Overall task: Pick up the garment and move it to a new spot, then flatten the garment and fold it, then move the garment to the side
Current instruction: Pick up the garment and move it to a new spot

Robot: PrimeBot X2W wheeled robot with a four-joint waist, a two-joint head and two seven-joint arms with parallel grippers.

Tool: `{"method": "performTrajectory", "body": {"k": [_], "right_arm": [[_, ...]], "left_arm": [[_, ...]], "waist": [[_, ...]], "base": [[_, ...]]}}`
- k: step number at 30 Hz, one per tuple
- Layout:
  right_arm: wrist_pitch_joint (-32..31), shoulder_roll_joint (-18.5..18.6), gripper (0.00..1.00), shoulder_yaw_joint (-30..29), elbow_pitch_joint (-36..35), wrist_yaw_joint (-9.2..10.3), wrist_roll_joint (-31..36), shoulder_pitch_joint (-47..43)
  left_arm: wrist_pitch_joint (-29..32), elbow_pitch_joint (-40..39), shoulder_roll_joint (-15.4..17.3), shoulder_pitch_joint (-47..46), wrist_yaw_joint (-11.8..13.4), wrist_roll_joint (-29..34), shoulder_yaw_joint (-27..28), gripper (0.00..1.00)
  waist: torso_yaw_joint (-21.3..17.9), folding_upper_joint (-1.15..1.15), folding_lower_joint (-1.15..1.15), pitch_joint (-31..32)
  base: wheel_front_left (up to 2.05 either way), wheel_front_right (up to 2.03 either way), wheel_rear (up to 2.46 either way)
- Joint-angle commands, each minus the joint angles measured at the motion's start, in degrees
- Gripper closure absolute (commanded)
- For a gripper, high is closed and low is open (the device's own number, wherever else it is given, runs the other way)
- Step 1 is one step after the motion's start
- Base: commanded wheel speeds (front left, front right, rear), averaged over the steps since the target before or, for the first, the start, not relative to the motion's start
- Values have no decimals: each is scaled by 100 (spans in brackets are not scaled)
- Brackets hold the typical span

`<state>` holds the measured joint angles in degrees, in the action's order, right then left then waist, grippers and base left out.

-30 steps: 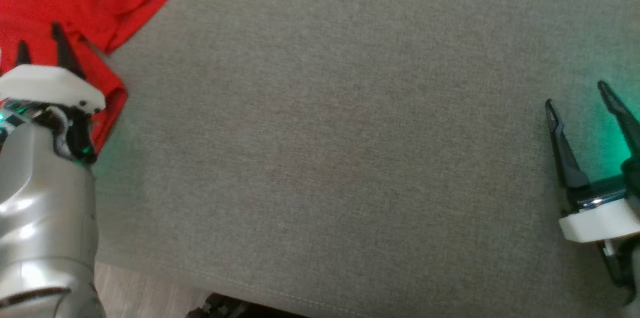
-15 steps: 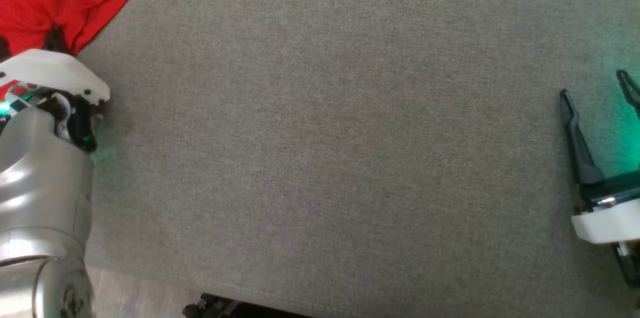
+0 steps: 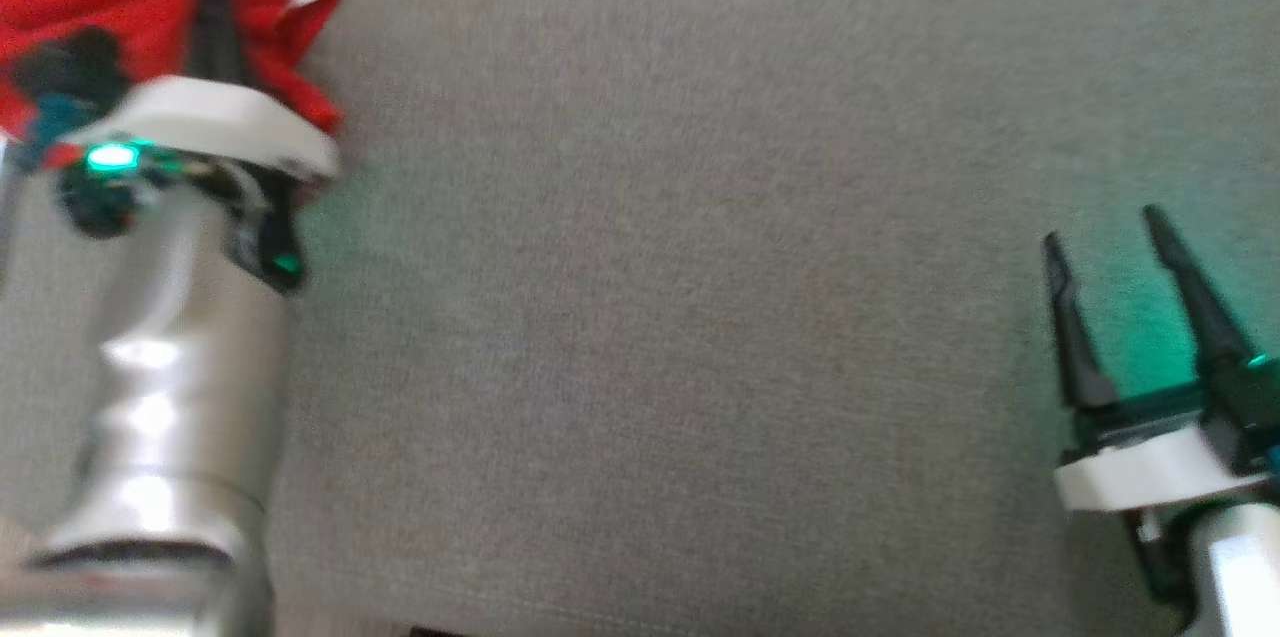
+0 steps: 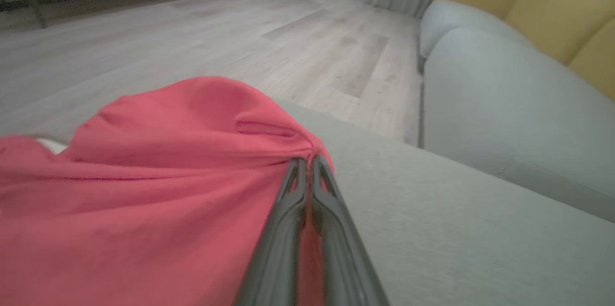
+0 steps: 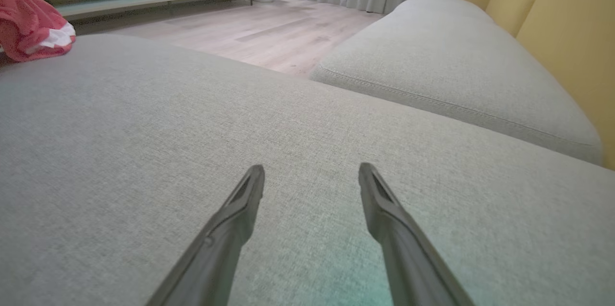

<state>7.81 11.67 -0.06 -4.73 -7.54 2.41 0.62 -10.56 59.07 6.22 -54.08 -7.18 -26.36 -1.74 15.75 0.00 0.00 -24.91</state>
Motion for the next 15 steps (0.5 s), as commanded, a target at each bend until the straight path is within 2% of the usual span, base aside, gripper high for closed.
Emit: {"method": "performTrajectory", "body": {"k": [1,5,6,11,15], "right_arm": [[170,-108,0,195,22,5,-48,-16],[408,-402,0,276,467,5,-70,6],[408,-402,0,276,467,5,-70,6],[597,-617,0,407,891,5,-115,120],[674,-733,0,490,1090,5,-152,278]], "left_arm": [[128,-569,201,428,-29,-157,-240,100],[642,-1881,115,1274,-29,-475,-1096,100],[642,-1881,115,1274,-29,-475,-1096,100],[1593,-3620,19,2377,-30,-655,-2043,100],[2340,-4618,-131,3019,-12,-756,-2745,100]], "waist": [[-232,0,0,511],[-469,0,0,993],[-469,0,0,993],[-866,0,0,1376],[-1256,0,0,1467]], "base": [[0,0,0],[0,0,0],[0,0,0],[0,0,0],[0,0,0]]}}
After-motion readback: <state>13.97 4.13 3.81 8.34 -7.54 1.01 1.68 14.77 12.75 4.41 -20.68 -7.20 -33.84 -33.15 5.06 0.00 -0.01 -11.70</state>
